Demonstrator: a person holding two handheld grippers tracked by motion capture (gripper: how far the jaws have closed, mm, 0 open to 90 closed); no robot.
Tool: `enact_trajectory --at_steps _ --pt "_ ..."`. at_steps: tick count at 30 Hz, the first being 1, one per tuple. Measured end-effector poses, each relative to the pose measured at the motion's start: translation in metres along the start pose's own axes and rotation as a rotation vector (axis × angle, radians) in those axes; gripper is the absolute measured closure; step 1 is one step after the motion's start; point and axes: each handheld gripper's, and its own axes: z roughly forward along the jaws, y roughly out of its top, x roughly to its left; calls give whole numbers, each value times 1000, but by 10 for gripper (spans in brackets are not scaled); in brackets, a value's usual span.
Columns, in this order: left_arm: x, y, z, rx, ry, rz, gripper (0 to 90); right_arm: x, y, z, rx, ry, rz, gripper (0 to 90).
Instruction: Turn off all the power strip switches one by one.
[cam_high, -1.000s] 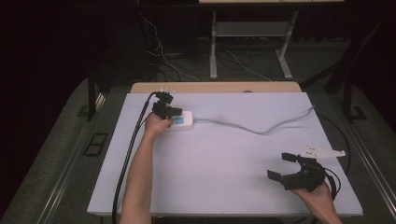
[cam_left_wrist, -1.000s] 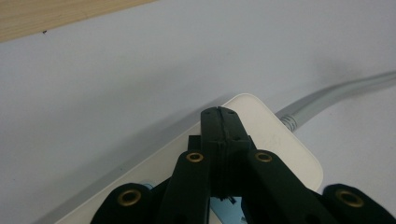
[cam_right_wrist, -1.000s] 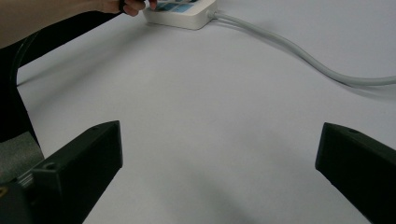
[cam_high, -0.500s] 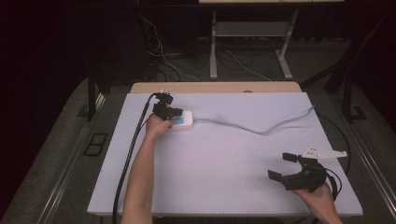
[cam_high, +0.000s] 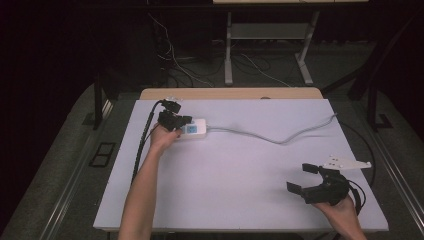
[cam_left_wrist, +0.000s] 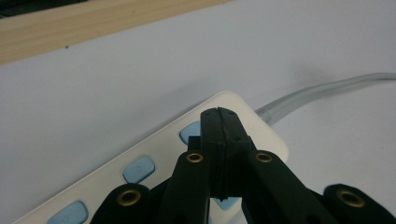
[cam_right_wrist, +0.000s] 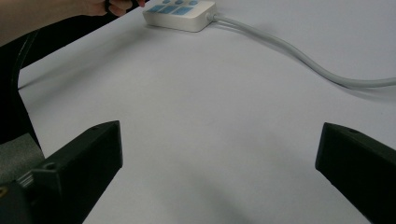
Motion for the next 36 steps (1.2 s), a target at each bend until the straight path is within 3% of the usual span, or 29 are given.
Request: enact_trajectory --at_steps 2,4,8,15,20,30,36 --pt "-3 0 -8 -12 0 -1 892 0 0 0 -1 -1 0 5" --pt "-6 -1 -16 -25 5 0 797 0 0 -1 -3 -3 1 5" --pt "-9 -9 -33 -57 -8 -13 698 -1 0 -2 -4 -4 4 5" --pt "-17 -20 -57 -74 -82 -19 228 1 0 -2 -5 -2 -2 5" --pt "-30 -31 -66 -63 -64 -16 0 0 0 -3 -8 -5 2 5" --pt "-68 -60 -83 -104 -137 65 0 1 0 -3 -9 2 0 5" --pt "-84 -84 -92 -145 -164 83 0 2 0 -3 -9 4 1 5"
